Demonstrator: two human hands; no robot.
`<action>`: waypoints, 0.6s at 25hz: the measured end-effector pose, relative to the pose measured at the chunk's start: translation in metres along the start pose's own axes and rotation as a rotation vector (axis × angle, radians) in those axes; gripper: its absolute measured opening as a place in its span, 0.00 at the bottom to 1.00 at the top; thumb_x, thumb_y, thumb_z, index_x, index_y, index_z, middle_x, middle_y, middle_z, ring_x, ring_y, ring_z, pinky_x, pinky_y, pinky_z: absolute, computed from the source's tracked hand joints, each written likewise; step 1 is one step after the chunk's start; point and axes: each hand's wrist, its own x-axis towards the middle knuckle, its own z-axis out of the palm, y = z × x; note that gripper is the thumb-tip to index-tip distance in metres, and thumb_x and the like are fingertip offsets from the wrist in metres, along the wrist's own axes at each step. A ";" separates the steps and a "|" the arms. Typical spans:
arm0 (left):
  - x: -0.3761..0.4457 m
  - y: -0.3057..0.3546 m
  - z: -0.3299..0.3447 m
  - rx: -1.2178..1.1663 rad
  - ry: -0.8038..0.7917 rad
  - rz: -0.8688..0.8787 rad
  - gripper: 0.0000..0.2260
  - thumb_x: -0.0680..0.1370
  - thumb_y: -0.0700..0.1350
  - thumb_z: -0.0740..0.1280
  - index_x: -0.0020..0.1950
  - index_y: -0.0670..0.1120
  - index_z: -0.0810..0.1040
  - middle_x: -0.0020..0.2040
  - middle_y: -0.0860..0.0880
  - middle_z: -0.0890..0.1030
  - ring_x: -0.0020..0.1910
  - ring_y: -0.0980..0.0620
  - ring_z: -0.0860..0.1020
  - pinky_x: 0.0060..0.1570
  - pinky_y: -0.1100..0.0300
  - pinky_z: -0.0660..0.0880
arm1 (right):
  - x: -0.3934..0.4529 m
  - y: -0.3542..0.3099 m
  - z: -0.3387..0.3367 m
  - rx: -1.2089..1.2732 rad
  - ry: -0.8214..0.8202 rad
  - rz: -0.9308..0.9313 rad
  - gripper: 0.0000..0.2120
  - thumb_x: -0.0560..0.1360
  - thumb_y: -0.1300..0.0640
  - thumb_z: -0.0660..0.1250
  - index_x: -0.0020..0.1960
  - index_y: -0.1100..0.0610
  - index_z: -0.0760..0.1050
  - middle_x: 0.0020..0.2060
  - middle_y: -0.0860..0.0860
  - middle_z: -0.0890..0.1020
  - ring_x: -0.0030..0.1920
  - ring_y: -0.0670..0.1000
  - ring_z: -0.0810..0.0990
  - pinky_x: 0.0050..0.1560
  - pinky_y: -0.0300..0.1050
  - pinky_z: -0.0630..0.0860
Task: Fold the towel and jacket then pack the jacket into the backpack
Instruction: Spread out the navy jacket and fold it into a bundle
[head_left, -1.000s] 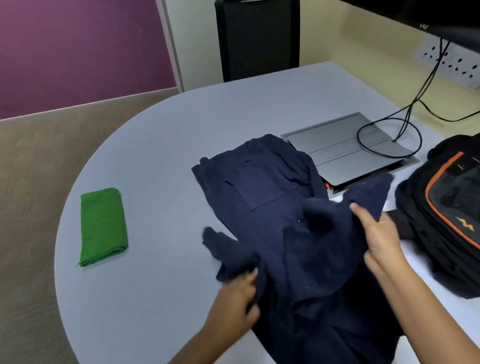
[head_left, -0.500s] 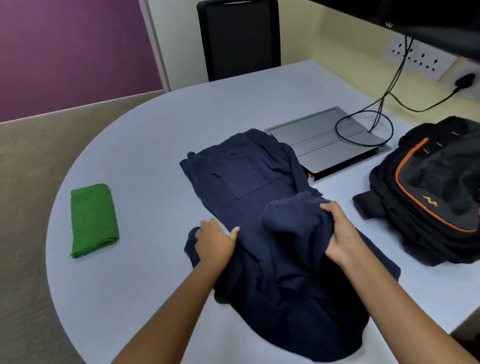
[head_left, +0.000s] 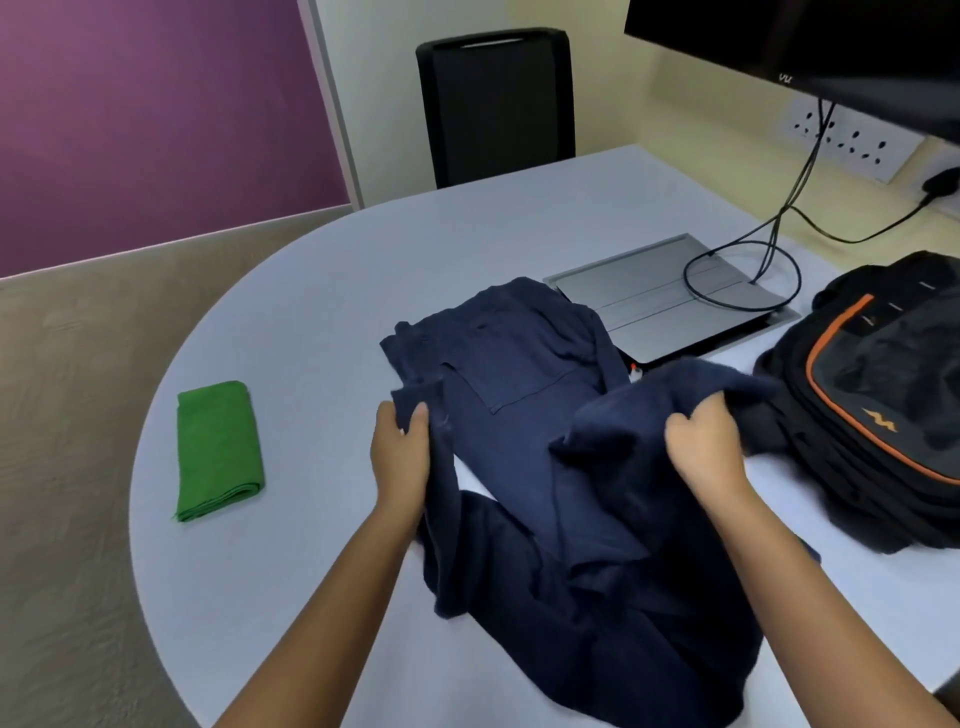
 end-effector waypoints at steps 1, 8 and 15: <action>-0.008 0.019 0.005 -0.062 0.008 0.063 0.05 0.80 0.45 0.59 0.45 0.48 0.70 0.41 0.51 0.75 0.40 0.54 0.74 0.41 0.60 0.72 | -0.009 -0.013 0.004 -0.192 0.013 -0.081 0.17 0.75 0.69 0.57 0.63 0.69 0.66 0.55 0.65 0.77 0.54 0.64 0.76 0.50 0.51 0.70; -0.040 0.072 0.038 -0.182 -0.104 0.121 0.18 0.74 0.59 0.64 0.48 0.47 0.65 0.43 0.50 0.74 0.42 0.54 0.75 0.44 0.59 0.74 | -0.100 -0.062 0.073 -0.261 -0.423 -0.675 0.30 0.77 0.64 0.58 0.75 0.61 0.49 0.72 0.58 0.63 0.66 0.57 0.70 0.64 0.48 0.69; -0.002 0.075 -0.008 -0.338 0.134 0.124 0.05 0.77 0.39 0.62 0.51 0.44 0.67 0.47 0.46 0.76 0.46 0.48 0.76 0.48 0.55 0.74 | -0.088 0.014 0.073 -0.245 -0.553 -0.806 0.40 0.74 0.40 0.63 0.76 0.43 0.42 0.76 0.40 0.45 0.75 0.40 0.46 0.73 0.50 0.41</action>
